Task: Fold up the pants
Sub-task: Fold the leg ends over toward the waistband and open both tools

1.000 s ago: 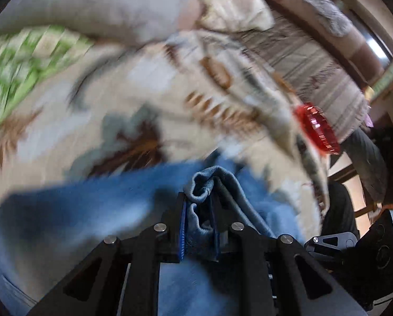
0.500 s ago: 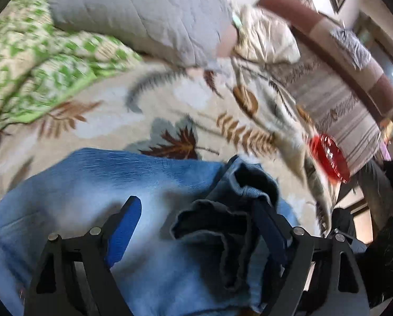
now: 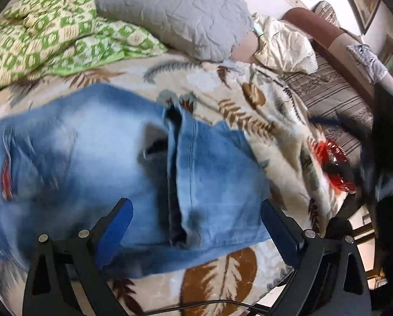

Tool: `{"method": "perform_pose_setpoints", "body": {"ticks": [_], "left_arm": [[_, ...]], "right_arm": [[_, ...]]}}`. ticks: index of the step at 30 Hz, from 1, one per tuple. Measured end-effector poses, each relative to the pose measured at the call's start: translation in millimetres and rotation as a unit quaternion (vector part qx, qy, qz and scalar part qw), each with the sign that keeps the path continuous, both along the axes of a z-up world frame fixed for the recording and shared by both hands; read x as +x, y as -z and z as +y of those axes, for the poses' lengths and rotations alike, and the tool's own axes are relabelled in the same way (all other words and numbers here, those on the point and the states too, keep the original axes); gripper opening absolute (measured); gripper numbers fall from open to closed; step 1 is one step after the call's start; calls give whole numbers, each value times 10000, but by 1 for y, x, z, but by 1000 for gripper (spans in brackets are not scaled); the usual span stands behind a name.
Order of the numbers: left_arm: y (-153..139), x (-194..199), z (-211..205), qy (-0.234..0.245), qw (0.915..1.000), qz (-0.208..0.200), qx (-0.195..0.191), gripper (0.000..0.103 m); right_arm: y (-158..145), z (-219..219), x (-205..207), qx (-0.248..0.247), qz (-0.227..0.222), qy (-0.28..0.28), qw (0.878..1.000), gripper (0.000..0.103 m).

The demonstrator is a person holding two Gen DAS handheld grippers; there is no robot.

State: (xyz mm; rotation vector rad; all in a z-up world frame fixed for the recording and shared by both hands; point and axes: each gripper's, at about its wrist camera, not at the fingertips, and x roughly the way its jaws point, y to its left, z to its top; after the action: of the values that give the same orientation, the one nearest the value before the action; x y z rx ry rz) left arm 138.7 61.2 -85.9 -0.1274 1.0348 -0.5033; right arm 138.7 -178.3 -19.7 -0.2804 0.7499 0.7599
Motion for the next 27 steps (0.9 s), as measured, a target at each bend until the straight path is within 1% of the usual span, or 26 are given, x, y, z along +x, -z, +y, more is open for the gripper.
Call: {"method": "perform_pose_setpoints", "body": {"ticks": [2, 5, 7, 9, 12, 16, 18, 19, 21, 22, 23, 24, 25, 26, 27], "left_arm": [[8, -3, -2, -112, 9999, 61, -18, 97], [17, -3, -1, -346, 9993, 154, -54, 97], [22, -2, 2, -523, 9983, 203, -167, 97], [26, -2, 4, -623, 9977, 185, -195, 97], [31, -3, 2, -622, 9979, 152, -112, 97], [38, -4, -5, -450, 9989, 61, 144, 97], [40, -3, -6, -403, 9990, 56, 195, 97], [41, -3, -7, -386, 9990, 56, 205, 97], [43, -2, -7, -376, 9991, 52, 194, 97], [43, -2, -8, -378, 9991, 48, 199, 97], [44, -2, -9, -382, 9990, 36, 212, 97], [45, -3, -10, -370, 9990, 10, 244, 97], [45, -3, -11, -380, 9988, -45, 307, 95], [45, -5, -13, -363, 9987, -80, 361, 77], [46, -5, -15, -297, 9985, -48, 451, 58]], "right_arm": [[4, 4, 28, -365, 161, -331, 9987, 92], [16, 14, 61, -861, 391, -726, 9929, 91], [24, 24, 77, -1052, 455, -977, 9886, 91], [31, 36, 89, -1188, 488, -1214, 9843, 90], [45, 57, 103, -1468, 460, -1508, 9765, 89], [67, 83, 114, -1776, 550, -1924, 9636, 84], [78, 91, 119, -1914, 645, -2073, 9572, 76], [82, 94, 121, -1905, 740, -2129, 9555, 72], [89, 98, 123, -1872, 932, -2227, 9522, 54], [92, 100, 122, -1929, 912, -2244, 9509, 51], [95, 101, 121, -2007, 904, -2215, 9500, 44], [96, 101, 121, -2029, 940, -2161, 9504, 39], [96, 100, 121, -2027, 920, -2059, 9529, 35], [95, 99, 122, -2047, 863, -1996, 9544, 26], [94, 98, 121, -2072, 796, -1937, 9556, 21]]}}
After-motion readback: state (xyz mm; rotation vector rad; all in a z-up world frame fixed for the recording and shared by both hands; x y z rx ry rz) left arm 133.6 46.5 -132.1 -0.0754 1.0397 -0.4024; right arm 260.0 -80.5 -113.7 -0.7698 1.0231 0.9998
